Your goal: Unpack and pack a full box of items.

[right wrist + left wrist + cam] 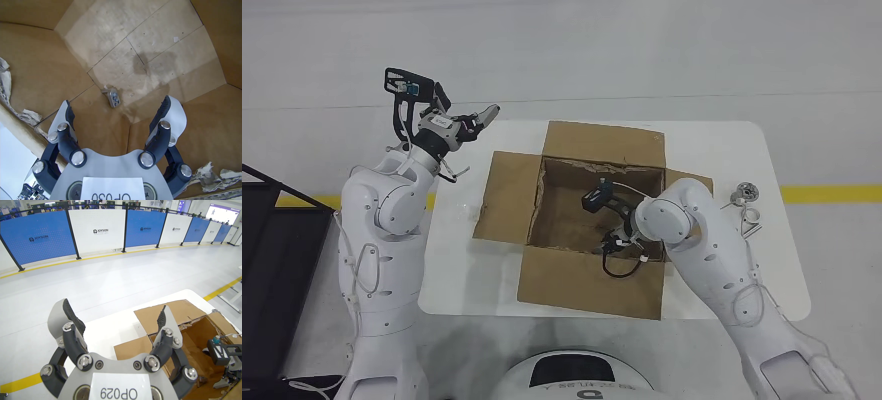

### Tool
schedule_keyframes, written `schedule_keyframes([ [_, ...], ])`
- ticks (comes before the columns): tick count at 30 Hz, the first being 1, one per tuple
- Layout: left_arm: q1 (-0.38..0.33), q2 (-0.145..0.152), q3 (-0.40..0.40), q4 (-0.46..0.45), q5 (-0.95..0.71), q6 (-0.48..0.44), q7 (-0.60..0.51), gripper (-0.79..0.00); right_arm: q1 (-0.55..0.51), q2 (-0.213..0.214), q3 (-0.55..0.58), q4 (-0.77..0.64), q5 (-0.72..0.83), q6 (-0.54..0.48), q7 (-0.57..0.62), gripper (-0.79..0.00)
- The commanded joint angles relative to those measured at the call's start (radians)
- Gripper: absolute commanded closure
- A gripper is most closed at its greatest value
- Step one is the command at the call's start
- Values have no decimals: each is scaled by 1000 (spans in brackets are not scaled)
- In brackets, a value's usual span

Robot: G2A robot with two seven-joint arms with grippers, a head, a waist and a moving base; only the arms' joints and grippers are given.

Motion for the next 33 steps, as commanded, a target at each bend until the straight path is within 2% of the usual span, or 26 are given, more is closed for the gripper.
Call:
schedule_keyframes([
  [1,0,0,-1,0,-1,0,0,-785,0,0,0,0,0,0,0,-785],
  [29,0,0,-1,0,-1,0,0,-785,0,0,0,0,0,0,0,-785],
  [33,0,0,-1,0,-1,0,0,-785,-31,6,-10,-40,-61,9,-33,-785],
])
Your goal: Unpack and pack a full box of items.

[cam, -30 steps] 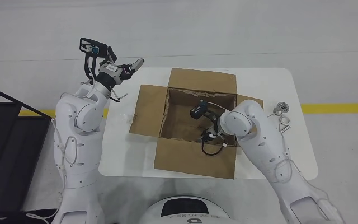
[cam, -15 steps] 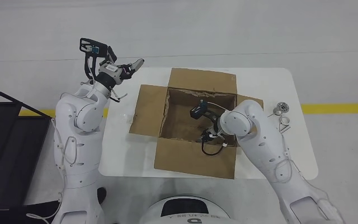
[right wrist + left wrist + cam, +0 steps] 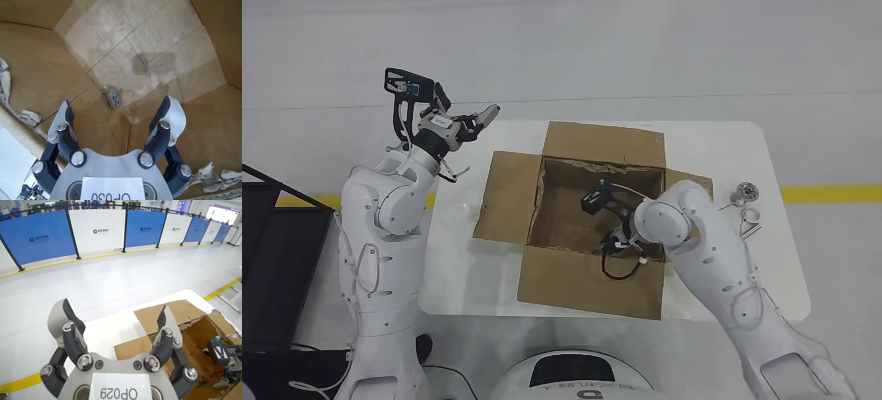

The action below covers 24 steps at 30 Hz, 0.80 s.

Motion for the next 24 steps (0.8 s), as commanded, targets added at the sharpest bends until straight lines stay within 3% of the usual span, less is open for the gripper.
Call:
schedule_keyframes([
  [1,0,0,-1,0,-1,0,0,-785,-16,4,0,-28,-30,13,-4,-785],
  [5,0,0,-1,0,-1,0,0,-785,-37,10,-17,-57,-99,37,18,-785],
  [9,0,0,-1,0,-1,0,0,-785,1,8,-97,12,-173,68,31,-785],
  [24,0,0,-1,0,-1,0,0,-785,306,-12,-454,345,-20,154,31,-785],
])
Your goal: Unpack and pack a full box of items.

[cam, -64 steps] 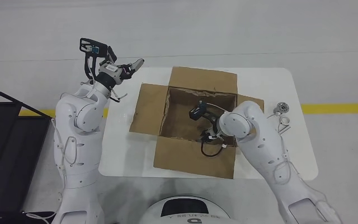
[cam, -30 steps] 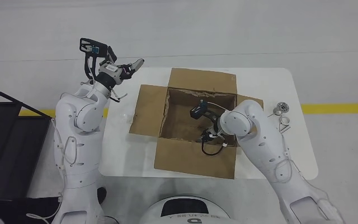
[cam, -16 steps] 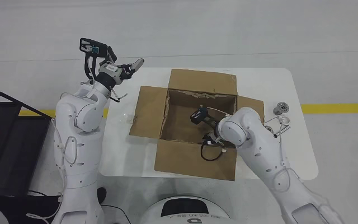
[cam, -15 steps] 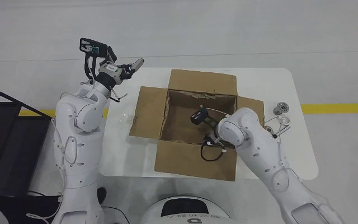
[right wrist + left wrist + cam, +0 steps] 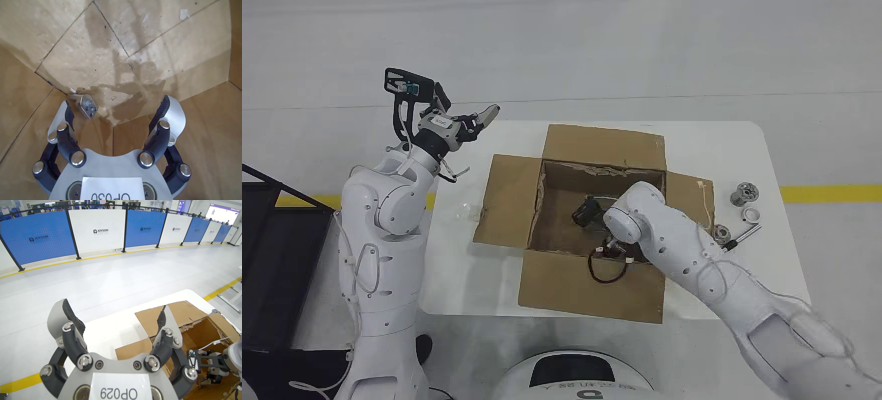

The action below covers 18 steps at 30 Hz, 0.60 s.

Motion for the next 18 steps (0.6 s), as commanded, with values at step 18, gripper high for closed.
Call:
schedule_keyframes([
  [18,0,0,-1,0,-1,0,0,-785,-56,80,29,-192,11,125,0,-591],
])
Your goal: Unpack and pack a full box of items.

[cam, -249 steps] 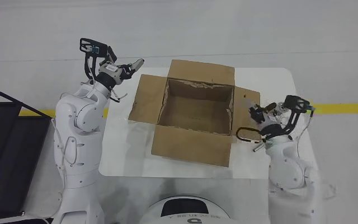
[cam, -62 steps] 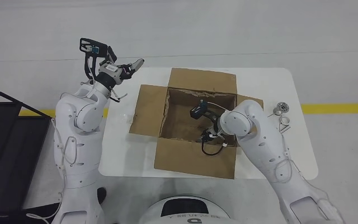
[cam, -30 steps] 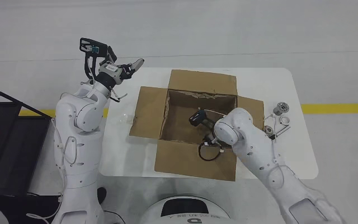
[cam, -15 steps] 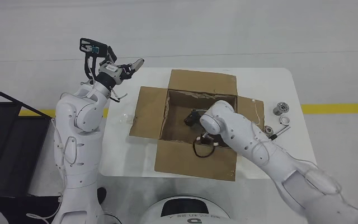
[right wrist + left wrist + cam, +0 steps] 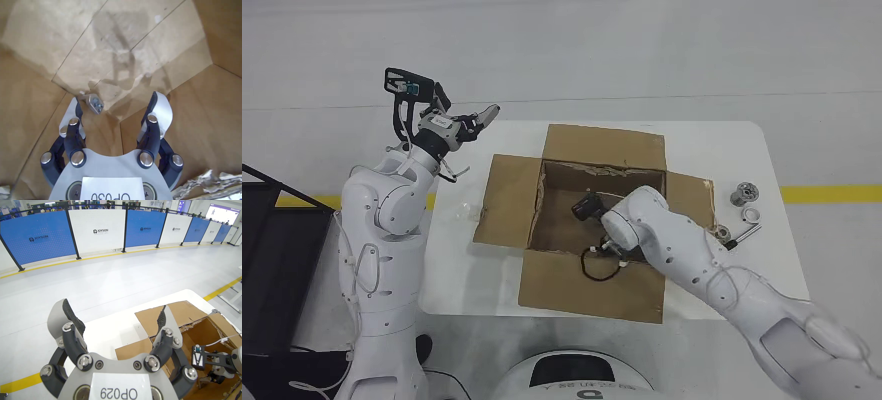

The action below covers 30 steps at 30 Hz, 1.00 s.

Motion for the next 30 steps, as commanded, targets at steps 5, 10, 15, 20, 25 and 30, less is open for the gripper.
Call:
schedule_keyframes([
  [5,0,0,-1,0,-1,0,0,-785,-6,23,0,48,53,-46,0,-582],
  [10,0,0,-1,0,-1,0,0,-785,48,17,-72,116,92,-21,0,-477],
  [15,0,0,-1,0,-1,0,0,-785,120,-7,-178,198,105,74,0,-289],
  [20,0,0,-1,0,-1,0,0,-785,163,-26,-225,215,123,141,0,0],
  [25,0,0,-1,0,-1,0,0,-785,136,-21,-205,172,103,154,-45,0],
  [30,0,0,-1,0,-1,0,0,-785,58,13,-122,74,82,188,-198,0],
])
